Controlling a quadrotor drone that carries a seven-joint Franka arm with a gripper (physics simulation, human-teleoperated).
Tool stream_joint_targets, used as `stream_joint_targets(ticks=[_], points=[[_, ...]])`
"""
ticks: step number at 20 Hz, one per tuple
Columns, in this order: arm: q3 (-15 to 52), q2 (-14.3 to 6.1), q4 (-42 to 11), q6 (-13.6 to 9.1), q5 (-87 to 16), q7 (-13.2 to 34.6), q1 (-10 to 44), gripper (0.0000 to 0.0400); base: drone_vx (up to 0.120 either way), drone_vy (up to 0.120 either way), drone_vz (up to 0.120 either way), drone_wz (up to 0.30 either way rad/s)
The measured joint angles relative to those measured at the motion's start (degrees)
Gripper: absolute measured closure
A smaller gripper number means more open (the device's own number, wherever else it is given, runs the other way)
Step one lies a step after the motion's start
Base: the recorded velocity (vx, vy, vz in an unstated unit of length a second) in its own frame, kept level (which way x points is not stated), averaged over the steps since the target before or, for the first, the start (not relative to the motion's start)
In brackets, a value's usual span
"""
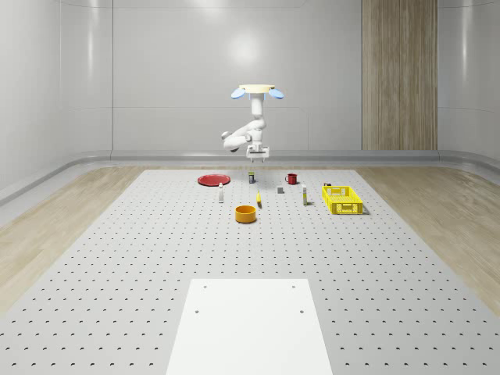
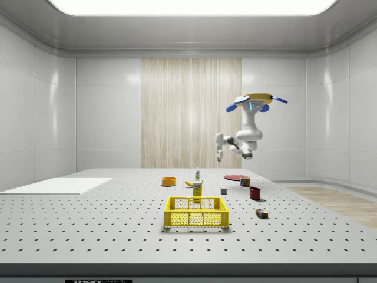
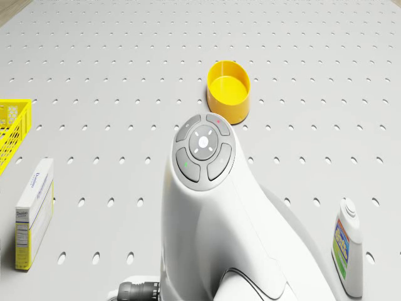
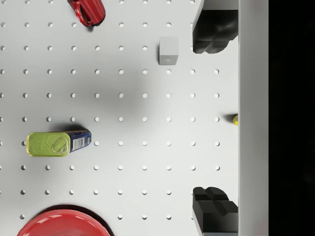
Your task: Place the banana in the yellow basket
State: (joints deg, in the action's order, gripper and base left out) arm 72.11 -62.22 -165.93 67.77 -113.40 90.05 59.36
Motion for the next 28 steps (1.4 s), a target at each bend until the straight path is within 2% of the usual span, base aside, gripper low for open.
stream_joint_targets(ticks=[28], points=[[2.8,-7.99,0.54,6.82,3.99,2.99,3.32,0.0,0.12,0.001,-0.113,0.0]])
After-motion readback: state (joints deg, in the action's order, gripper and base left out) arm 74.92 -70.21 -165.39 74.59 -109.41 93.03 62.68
